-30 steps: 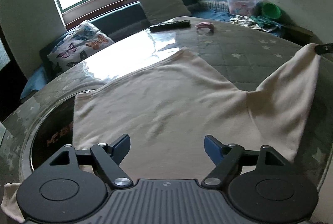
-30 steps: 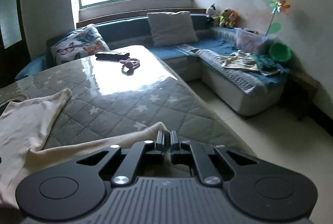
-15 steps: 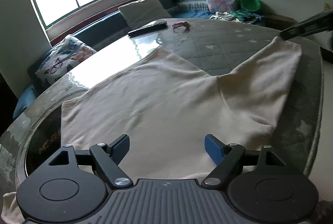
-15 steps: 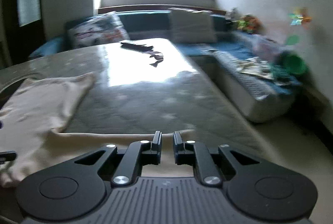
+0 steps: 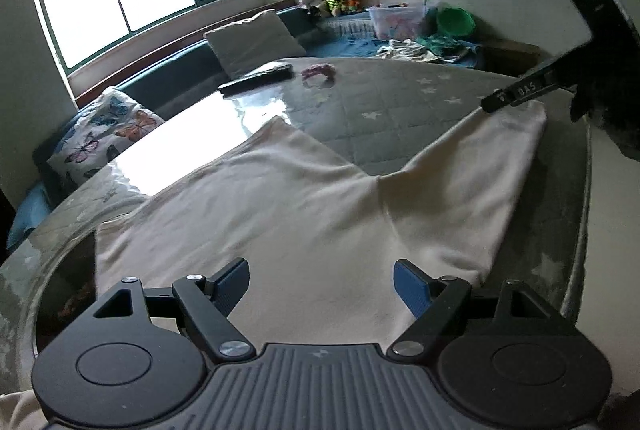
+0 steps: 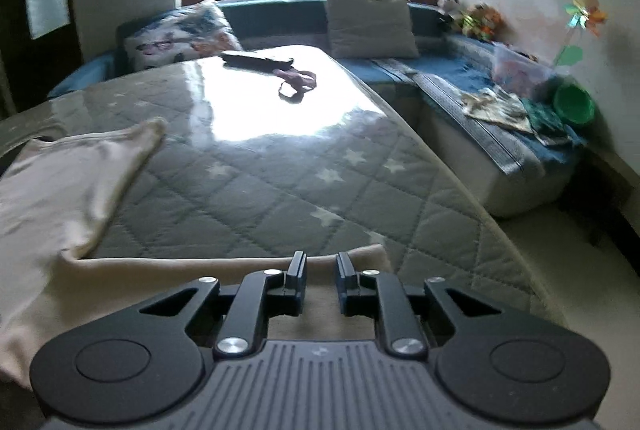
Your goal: Fold clothes
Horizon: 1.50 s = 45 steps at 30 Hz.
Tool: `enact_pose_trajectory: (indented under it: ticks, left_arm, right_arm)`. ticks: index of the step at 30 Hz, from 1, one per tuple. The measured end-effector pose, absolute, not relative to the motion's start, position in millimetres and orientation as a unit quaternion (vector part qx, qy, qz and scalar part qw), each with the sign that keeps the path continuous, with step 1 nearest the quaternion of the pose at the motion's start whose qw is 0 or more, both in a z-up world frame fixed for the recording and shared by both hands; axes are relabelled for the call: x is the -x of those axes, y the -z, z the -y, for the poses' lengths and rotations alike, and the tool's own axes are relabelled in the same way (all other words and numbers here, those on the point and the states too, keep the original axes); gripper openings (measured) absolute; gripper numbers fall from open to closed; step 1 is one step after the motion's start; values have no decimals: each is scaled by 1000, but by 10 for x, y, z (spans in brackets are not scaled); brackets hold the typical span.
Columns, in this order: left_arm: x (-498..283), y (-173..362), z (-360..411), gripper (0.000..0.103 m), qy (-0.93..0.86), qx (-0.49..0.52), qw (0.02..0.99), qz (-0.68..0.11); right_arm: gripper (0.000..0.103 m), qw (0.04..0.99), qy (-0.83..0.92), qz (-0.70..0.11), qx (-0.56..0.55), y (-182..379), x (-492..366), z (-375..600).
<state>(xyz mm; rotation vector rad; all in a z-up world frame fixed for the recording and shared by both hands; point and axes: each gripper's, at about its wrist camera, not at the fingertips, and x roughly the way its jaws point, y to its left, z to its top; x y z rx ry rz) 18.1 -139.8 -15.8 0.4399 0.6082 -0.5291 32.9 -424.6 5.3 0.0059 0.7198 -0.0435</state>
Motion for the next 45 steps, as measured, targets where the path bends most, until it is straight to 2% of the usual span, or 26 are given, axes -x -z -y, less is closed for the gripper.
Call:
enact_pose_trajectory:
  ticks: [1,4,9,16,24,34,45]
  left_arm:
    - [-160,176,1423,82,263,-216,893,-294]
    - [-81,228,1470,82,274,-230,887,-292]
    - [-11,230,1444,82,277,-230,887,-289]
    - [84,228,1351,82,279,-227,888,-288]
    - [182,33,982,82,246,-198,909,-271]
    - [135,70,451,82,166,-177,924,-296]
    - [201,159,414,82,170,-193,916,-307]
  right_arm:
    - [17,937,12,-349,-1,-76,-292,4211]
    - [26,939,-29,-342,3,-146,-147,4078]
    - [29,932,-100,-349,14,-145,66,3780]
    - [29,921,-116,-370,34,-9,199,3603]
    - [30,925,-92,-364,58,-133,258,3645]
    - [34,909,-234,-325,118,-369,181,2912]
    - [34,851,-353,-336,198,-123,330,2152]
